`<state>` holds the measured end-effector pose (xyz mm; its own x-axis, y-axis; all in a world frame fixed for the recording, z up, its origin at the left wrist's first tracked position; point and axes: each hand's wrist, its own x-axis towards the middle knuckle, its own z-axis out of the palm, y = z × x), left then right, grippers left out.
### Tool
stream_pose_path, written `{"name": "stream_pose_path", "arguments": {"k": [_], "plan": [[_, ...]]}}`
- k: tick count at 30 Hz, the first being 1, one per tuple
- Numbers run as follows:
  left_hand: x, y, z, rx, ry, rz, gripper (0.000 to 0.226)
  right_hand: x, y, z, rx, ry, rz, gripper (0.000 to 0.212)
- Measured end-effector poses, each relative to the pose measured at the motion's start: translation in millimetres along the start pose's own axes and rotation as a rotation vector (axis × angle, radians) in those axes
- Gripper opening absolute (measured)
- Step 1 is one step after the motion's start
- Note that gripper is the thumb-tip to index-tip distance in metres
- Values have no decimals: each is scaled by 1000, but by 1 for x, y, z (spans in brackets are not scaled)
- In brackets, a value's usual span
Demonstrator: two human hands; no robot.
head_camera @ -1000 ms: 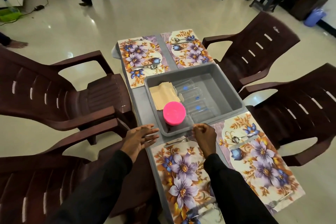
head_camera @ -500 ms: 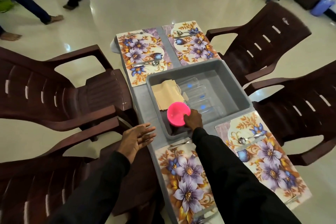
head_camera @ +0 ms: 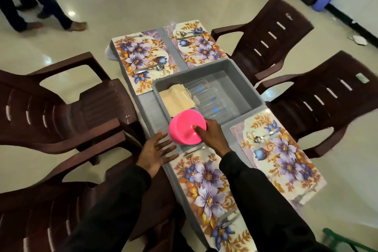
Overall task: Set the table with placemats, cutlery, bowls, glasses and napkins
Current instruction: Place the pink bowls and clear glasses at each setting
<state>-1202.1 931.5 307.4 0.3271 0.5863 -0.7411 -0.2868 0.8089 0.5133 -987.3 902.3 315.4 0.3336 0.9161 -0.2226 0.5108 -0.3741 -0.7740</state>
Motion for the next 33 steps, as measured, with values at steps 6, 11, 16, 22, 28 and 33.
{"name": "stream_pose_path", "arguments": {"k": [6, 11, 16, 22, 28, 33], "plan": [[-25, -29, 8, 76, -185, -215, 67, -91, -11, 6, -105, -47, 93, 34], [-45, -69, 16, 100, -281, -315, 55, -152, 10, 7, -328, 261, 54, 29], [-59, -106, 32, 161, -298, -352, 54, -195, 22, -5, -403, 538, -11, 19], [-71, -131, 63, 134, -249, -296, 58, -213, 34, -41, -359, 651, -45, 28], [-53, -149, 93, 64, -460, -386, 71, -217, 64, -100, 28, 688, 7, 22], [-35, -168, 111, 98, -392, -314, 29, -205, 145, -161, 369, 709, 280, 12]]}}
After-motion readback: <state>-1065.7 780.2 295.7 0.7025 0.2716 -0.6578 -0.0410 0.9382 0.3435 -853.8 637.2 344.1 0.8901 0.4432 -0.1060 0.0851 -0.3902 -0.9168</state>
